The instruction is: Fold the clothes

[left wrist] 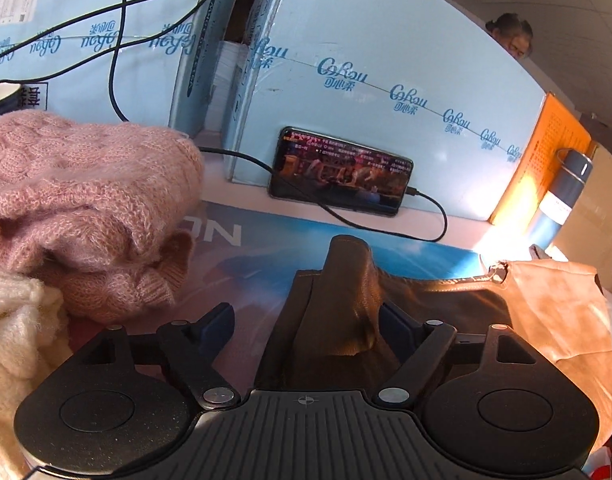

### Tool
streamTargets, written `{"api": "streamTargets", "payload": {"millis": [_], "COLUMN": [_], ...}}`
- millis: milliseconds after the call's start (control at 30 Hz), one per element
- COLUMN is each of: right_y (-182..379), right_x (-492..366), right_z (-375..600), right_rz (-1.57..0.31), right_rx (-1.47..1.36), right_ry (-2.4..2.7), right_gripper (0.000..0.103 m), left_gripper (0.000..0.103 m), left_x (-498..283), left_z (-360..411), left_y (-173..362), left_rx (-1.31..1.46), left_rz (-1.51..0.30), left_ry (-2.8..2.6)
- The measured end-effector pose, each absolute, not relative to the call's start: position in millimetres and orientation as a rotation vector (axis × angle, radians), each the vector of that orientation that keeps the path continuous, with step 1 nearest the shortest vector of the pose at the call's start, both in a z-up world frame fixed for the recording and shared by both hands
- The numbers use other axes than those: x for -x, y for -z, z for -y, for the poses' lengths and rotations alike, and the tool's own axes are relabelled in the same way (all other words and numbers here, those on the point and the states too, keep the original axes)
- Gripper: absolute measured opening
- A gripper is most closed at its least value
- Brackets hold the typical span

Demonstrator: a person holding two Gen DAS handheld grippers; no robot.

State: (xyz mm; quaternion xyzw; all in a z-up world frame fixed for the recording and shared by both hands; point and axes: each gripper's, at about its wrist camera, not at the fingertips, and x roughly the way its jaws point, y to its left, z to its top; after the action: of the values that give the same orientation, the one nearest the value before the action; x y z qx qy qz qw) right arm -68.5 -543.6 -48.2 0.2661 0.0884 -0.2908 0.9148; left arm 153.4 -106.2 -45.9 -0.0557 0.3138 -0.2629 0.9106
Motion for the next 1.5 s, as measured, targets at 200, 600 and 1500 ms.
{"api": "streamTargets", "payload": {"millis": [200, 600, 1500], "right_y": [57, 54, 60], "right_x": [59, 154, 189], "right_z": [532, 485, 480], "right_rz": [-0.215, 0.017, -0.112], "right_rx": [-0.47, -0.586, -0.758], "right_ry": [0.602, 0.473, 0.345], "right_gripper": [0.1, 0.103, 0.103], "left_gripper": [0.092, 0.099, 0.009], "left_x": [-150, -73, -86], "left_z": [88, 36, 103], "left_y": [34, 23, 29], "left_rx": [0.231, 0.644, 0.472], "left_rz": [-0.621, -0.638, -0.615], "left_ry": [0.527, 0.578, 0.684]}}
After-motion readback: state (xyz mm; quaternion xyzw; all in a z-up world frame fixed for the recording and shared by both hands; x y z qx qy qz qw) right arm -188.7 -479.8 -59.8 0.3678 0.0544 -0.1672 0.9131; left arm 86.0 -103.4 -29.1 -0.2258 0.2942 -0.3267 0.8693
